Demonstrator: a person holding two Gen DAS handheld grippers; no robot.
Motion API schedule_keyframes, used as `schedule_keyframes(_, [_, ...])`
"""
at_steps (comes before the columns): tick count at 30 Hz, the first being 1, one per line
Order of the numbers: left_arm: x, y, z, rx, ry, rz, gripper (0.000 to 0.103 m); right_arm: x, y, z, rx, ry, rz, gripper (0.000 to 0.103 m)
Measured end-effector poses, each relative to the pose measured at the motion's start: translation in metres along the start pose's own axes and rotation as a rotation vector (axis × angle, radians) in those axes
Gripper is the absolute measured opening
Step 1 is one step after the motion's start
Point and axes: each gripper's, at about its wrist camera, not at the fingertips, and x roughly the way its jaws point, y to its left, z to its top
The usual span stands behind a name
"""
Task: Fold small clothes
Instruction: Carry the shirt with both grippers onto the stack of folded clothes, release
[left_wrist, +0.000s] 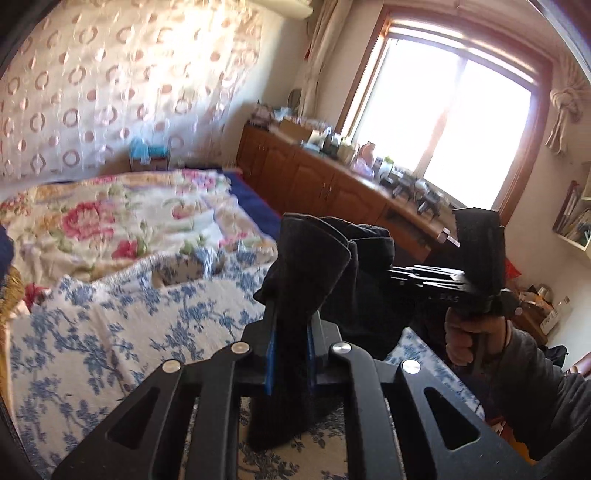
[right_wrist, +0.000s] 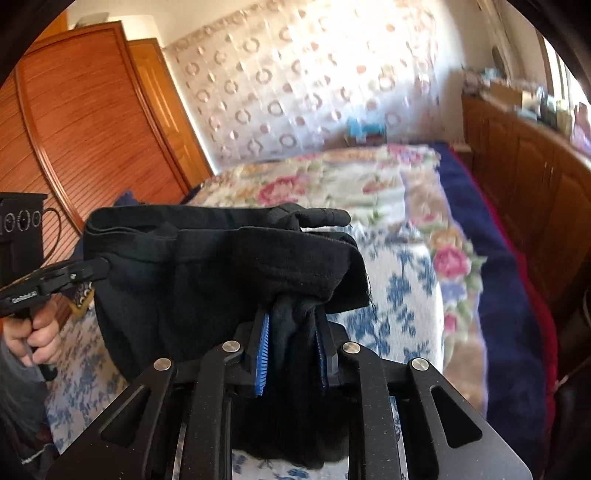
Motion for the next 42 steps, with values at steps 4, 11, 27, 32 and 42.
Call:
schedule_keyframes(4, [-0.035,0.006,0.004,0.001,-0.061,0.045,0.009,-0.007,0.023,0.018,-0.045,-0.042,0.010,0.017])
schedule_keyframes(11, [-0.108,0.039,0.000,-0.018,-0.160,0.155,0.009,0.011,0.092,0.060,-0.161,-0.087,0.105,0.017])
schedule_keyframes(27, [-0.261,0.144,-0.012,-0.127,-0.349,0.431,0.009,0.100,0.299,0.181,-0.456,-0.128,0.305,0.017])
schedule_keyframes(32, [-0.270,0.190,-0.055,-0.255,-0.331,0.498,0.009,0.164,0.363,0.186,-0.546,-0.054,0.335,0.017])
schedule_keyframes(42, [-0.238,0.265,-0.121,-0.476,-0.221,0.573,0.009,0.299,0.424,0.155,-0.558,0.089,0.164,0.050])
